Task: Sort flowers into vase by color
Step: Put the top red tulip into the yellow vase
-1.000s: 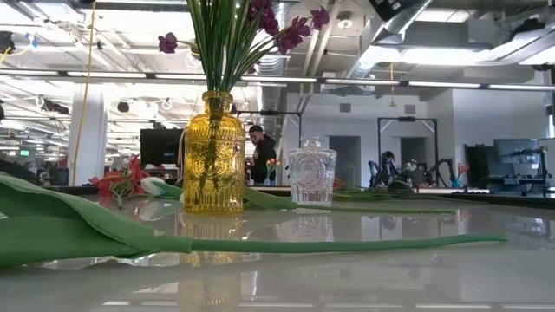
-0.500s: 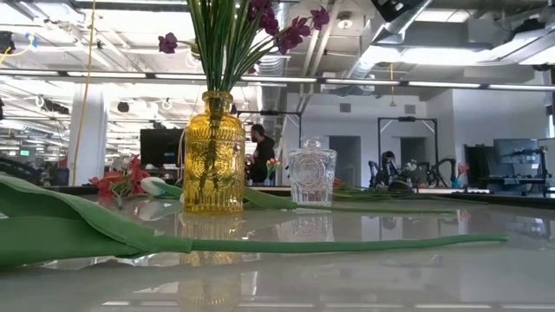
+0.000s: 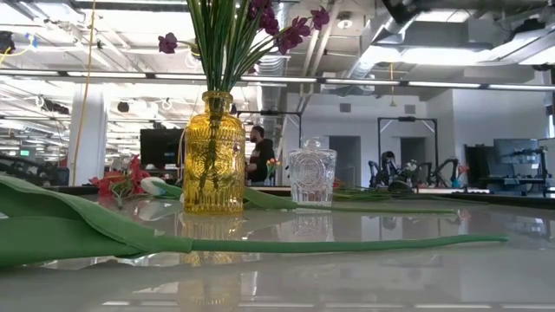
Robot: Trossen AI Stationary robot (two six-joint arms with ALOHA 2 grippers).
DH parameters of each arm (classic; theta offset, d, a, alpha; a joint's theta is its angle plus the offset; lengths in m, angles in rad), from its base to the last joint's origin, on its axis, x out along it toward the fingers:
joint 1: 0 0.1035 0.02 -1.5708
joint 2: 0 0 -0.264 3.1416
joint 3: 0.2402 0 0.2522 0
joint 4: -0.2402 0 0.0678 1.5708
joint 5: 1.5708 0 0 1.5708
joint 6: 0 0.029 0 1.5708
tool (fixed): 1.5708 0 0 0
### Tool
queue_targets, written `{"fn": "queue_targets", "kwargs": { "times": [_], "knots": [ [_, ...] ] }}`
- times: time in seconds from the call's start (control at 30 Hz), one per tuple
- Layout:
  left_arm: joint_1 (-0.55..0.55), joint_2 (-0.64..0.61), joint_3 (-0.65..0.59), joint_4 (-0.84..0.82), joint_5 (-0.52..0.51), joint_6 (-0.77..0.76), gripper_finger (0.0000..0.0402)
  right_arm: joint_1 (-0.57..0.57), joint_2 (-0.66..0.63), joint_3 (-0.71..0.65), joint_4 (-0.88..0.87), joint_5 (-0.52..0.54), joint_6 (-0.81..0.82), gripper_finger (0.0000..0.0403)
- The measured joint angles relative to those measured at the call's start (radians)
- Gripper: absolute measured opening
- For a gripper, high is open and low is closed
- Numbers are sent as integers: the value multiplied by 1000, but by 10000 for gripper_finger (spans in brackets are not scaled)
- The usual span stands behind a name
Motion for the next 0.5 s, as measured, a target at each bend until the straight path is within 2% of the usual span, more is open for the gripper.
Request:
{"fn": "queue_targets", "kwargs": {
  "times": [0.07, 0.13, 0.37, 0.5],
  "knots": [
    [-61, -30, -37, 11, -194, 31, 0, 0, 0, -21, 1, 0, 1, 203],
    [-99, -59, -70, 50, -305, 41, 0, 0, 0, -39, 9, 1, 2, 203],
    [-139, -239, -245, 141, -545, 14, 0, -5, 0, -67, 52, 1, 9, 203],
    [-139, -380, -421, 314, -571, -1, 0, -5, 0, -81, 65, 1, 13, 203]
  ]
}}
